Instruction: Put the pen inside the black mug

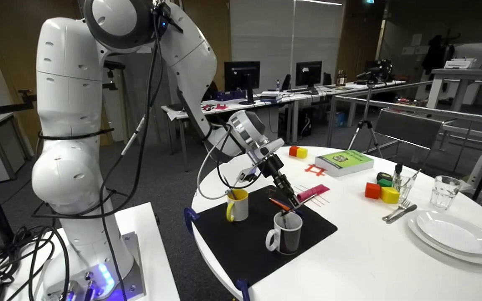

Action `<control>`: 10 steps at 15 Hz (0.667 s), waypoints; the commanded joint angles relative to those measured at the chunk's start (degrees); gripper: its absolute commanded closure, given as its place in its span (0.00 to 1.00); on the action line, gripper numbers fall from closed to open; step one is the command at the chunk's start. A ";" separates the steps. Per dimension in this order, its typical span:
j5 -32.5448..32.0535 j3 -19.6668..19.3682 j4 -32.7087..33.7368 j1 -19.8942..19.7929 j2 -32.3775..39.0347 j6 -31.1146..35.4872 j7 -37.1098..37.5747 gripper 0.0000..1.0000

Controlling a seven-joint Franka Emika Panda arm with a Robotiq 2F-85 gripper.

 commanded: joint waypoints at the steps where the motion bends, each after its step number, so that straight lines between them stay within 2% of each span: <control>1: -3.99 0.96 -1.31 -1.96 -0.70 0.59 4.09 0.98; 10: -8.58 1.61 -0.09 -3.30 2.66 3.76 9.58 0.98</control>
